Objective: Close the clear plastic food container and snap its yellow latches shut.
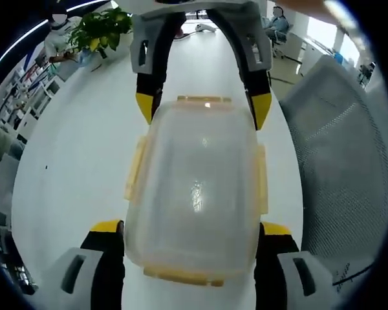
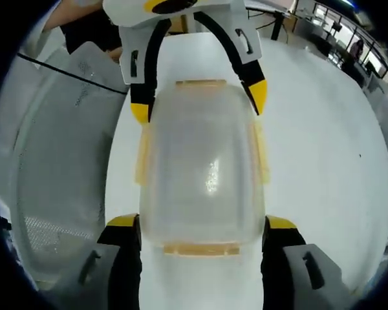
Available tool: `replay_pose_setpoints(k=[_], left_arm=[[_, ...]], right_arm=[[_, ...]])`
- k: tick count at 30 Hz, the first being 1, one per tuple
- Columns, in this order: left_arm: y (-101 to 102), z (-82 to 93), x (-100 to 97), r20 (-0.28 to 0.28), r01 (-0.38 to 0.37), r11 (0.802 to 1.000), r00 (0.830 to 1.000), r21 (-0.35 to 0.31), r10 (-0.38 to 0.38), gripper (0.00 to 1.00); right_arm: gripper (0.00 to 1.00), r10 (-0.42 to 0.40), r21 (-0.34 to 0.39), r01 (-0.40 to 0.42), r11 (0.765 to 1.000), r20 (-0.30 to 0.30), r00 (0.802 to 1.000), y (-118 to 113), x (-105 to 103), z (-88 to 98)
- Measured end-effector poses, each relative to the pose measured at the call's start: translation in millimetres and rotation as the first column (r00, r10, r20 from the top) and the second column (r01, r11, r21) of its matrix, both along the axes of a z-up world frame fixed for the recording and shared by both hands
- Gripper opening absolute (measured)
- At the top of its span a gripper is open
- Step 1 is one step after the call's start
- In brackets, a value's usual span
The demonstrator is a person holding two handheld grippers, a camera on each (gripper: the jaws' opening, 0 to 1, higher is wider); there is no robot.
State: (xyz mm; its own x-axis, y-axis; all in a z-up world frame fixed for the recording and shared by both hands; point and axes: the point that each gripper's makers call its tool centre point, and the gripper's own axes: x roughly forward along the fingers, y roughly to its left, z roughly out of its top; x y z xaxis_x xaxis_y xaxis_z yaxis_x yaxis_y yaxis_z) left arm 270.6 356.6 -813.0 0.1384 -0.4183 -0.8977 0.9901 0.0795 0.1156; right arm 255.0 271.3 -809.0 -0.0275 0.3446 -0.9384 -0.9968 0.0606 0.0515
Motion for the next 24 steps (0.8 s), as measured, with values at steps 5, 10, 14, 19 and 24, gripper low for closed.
replay_pose_setpoints(k=[5,10,14,19,24], left_arm=[[3.4,-0.1,4.6,-0.001,0.012,1.000,1.000,0.002,-0.012,0.81],[5.9,0.2,10.7,-0.007,0.014,1.000,1.000,-0.010,-0.015,0.82],[7.7,-0.1,17.4,-0.010,0.011,1.000,1.000,-0.009,-0.011,0.82],[8.5,0.0,28.2,-0.017,0.001,1.000,1.000,-0.017,-0.002,0.82],[8.1,-0.8,40.4,-0.026,-0.008,1.000,1.000,-0.013,0.008,0.83]], right_arm=[[0.73,-0.011,-0.004,0.011,1.000,0.000,1.000,3.5,2.7,-0.1],[0.73,-0.011,-0.006,0.011,1.000,0.000,1.000,6.1,9.1,0.1],[0.73,-0.009,-0.007,0.009,1.000,0.001,1.000,7.8,17.1,0.1],[0.73,0.000,-0.006,0.000,1.000,0.000,1.000,8.3,28.1,0.2],[0.73,0.009,-0.008,-0.009,1.000,0.000,1.000,8.3,41.3,0.1]])
